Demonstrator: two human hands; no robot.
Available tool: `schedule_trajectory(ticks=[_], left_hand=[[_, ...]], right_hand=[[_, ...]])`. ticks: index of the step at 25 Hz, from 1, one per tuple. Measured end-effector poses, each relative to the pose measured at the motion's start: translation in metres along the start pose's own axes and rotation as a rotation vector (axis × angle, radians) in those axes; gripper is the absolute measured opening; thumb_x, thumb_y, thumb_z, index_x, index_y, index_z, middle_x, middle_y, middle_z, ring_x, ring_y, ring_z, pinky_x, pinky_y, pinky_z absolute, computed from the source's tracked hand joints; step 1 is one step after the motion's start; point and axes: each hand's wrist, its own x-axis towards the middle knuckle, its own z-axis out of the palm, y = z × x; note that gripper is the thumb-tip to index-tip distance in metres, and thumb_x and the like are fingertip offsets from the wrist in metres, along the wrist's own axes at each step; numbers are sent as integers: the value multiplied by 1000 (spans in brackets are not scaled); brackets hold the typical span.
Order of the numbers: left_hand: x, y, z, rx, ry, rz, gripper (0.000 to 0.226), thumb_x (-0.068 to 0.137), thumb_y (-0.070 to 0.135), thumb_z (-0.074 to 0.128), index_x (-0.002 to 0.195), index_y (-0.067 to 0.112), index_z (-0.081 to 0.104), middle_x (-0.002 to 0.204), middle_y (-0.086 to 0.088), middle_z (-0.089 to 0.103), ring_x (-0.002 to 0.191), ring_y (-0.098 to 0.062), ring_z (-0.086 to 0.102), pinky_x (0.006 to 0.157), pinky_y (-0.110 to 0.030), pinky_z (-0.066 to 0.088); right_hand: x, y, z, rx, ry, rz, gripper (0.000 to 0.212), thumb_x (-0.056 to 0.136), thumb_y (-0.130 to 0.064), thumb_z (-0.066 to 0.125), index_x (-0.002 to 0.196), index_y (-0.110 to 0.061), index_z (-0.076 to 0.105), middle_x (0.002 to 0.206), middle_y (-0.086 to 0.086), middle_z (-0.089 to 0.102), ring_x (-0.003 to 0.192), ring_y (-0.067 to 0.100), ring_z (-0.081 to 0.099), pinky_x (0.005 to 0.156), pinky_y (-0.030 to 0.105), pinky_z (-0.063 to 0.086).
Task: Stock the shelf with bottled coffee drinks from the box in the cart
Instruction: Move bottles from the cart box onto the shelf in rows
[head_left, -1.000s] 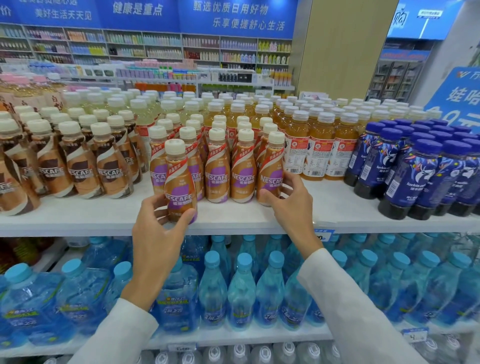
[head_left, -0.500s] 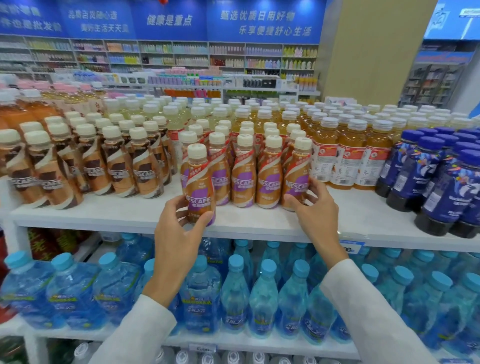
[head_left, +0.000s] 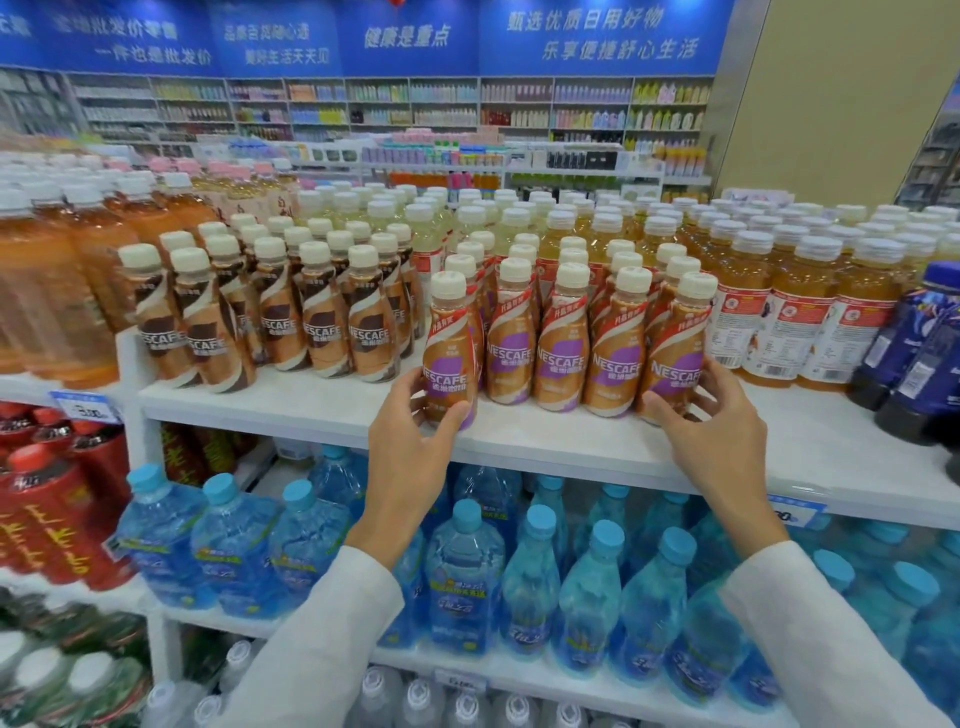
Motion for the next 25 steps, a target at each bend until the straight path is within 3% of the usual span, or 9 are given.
schedule_trajectory(ticks=[3,7,13,19,23,25], left_hand=[[0,0,1,-27,3,-7,54,85,38,82,129,43,50,121,21,63,109,-1,65,90,-20,54],[0,-1,2,-23,28,-7,60,84,40,83,136,33,53,124,16,64,110,-3,65,89,-20,55],[-3,2,4,-25,62,-2,57,81,43,85,129,38,54,116,25,63,101,7,65,80,-14,53],[-3,1,5,-19,65,8,59,81,44,84,131,35,53,123,14,64,106,-1,65,87,-21,56],[-15,5,3,13,42,-16,61,85,44,82,136,31,52,132,12,60,113,-4,61,89,-17,50],[-30,4,-3,38,56,-23,61,88,44,78,141,27,52,136,14,58,118,-6,58,93,-18,48]], right_hand=[[-1,1,0,-6,-1,-1,78,83,-39,82,150,-29,43,144,-5,58,112,5,55,81,11,42],[-1,0,1,-26,3,14,78,83,-38,82,150,-30,42,145,-4,58,110,3,54,81,10,41],[-1,1,2,-56,5,12,78,84,-37,81,151,-30,41,144,-4,59,110,2,54,75,3,38],[1,3,2,-70,-10,14,79,84,-38,80,152,-32,39,143,-5,59,109,1,54,75,2,38],[-18,-11,-6,-95,-17,16,73,90,-43,73,153,-30,38,150,-5,51,125,13,54,98,25,46],[-45,-16,-11,-104,0,-2,62,94,-40,69,149,-29,42,145,-8,50,124,12,52,107,37,48]])
